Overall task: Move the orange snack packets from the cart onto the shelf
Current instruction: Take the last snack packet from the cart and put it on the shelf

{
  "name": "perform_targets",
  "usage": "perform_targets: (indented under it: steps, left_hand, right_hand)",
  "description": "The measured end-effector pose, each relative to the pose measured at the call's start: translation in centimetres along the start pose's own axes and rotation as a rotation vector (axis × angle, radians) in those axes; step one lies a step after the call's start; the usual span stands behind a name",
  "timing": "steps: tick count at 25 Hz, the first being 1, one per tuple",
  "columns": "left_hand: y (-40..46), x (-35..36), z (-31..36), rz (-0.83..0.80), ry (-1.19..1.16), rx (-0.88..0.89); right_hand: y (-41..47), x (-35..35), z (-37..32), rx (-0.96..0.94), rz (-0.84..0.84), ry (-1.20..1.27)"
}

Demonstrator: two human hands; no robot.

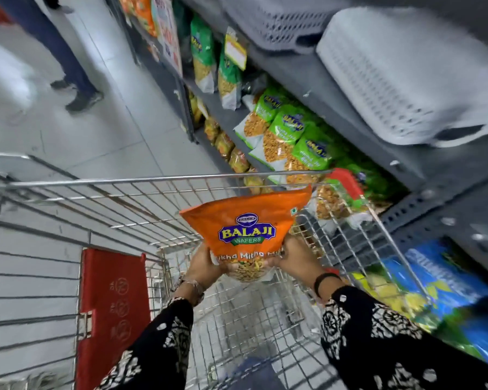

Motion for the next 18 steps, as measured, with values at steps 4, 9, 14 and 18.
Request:
perform_targets:
  steps: [4,9,14,18]
  left_hand:
    - [-4.5,5.0,7.2,-0.218,-0.016,0.128]
    - [-12.6,15.4,16.1,-0.561,0.005,0.308]
    - [-22.1,28.4,19.9,-0.861,0.101,0.449]
    - [-29.8,38.6,20.4,-1.094,0.132,0.540]
  right_hand:
    - [-7.7,-7.7,0.5,0.008,0.164,-0.004]
    - [-22.7,-17.6,3.4,0.060,0.524,-0.019]
    - [-39.4,-22.8,8.5,0.222,0.828,0.034]
    - [-51.5,-24.4,11.9,0.393,1.087,0.040]
Point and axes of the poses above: each hand's wrist, its own y-axis towards the middle knuckle, its own x-axis out of the palm, z = x × y, the point moved 4 cm from there along y, towards the middle knuckle, and after that the axes turned 10 degrees about -y, right-handed, at the moved point
